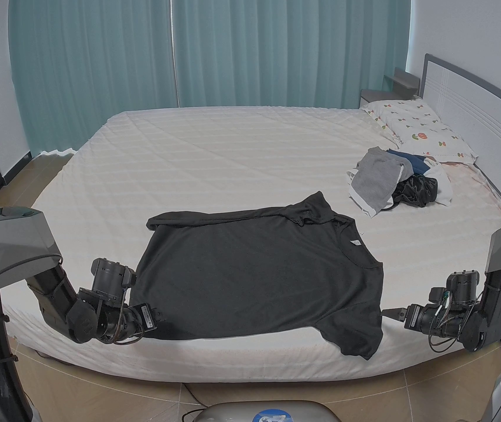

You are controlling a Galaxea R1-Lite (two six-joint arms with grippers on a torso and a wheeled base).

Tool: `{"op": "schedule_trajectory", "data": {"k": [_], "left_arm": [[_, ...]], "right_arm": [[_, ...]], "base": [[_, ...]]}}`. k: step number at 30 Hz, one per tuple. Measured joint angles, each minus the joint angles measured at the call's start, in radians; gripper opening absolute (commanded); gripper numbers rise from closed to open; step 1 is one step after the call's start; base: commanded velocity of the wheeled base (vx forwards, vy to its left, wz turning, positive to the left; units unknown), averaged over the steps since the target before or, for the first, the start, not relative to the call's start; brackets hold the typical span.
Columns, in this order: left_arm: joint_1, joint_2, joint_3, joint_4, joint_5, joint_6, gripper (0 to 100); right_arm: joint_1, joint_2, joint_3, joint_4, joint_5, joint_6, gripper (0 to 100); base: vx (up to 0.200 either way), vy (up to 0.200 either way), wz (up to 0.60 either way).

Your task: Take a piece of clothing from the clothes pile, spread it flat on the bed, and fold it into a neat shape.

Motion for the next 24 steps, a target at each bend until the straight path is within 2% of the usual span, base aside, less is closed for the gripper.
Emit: {"op": "schedule_trajectory", "data": {"k": [8, 13, 18, 24], "left_arm": [[0.064, 0.017, 0.035, -0.01, -0.069, 0.103, 100], [0.079, 0.043, 0.03, -0.013, -0.084, 0.107, 100], [0.084, 0.059, 0.024, -0.023, -0.152, 0.099, 100], [0.085, 0.074, 0.016, -0.024, -0.159, 0.097, 100]], "right_arm": [[-0.001, 0.0, 0.004, -0.001, 0.0, -0.004, 100], [-0.001, 0.003, 0.004, -0.001, 0.001, -0.005, 100], [0.0, 0.005, 0.004, -0.001, 0.005, -0.004, 100], [0.0, 0.006, 0.004, 0.0, 0.006, -0.001, 100]], "base": [[0.0, 0.0, 0.0], [0.0, 0.0, 0.0], [0.0, 0.0, 0.0], [0.0, 0.0, 0.0]]}}
